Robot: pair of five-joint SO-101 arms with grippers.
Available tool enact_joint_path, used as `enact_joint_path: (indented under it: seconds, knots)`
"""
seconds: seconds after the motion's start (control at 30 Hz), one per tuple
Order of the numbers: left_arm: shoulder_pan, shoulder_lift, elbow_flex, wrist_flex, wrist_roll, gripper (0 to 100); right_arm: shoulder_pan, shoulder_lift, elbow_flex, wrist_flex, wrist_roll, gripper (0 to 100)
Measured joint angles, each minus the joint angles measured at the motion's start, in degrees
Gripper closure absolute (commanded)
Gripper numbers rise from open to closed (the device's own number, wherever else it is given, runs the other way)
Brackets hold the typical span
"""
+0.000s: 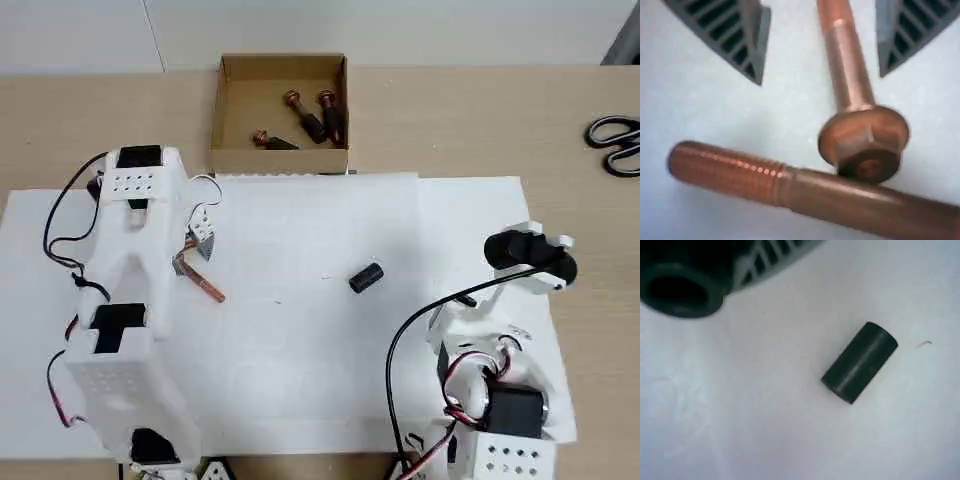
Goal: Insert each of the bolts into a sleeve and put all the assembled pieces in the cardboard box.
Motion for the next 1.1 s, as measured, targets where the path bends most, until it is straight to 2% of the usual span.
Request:
enact_joint_path:
  seconds: [1.1]
  knots:
    - [-1.8,1.8,0.7,-1.2,-1.8,87,0.0,0.0,0.0,0.0,0.0,99.5]
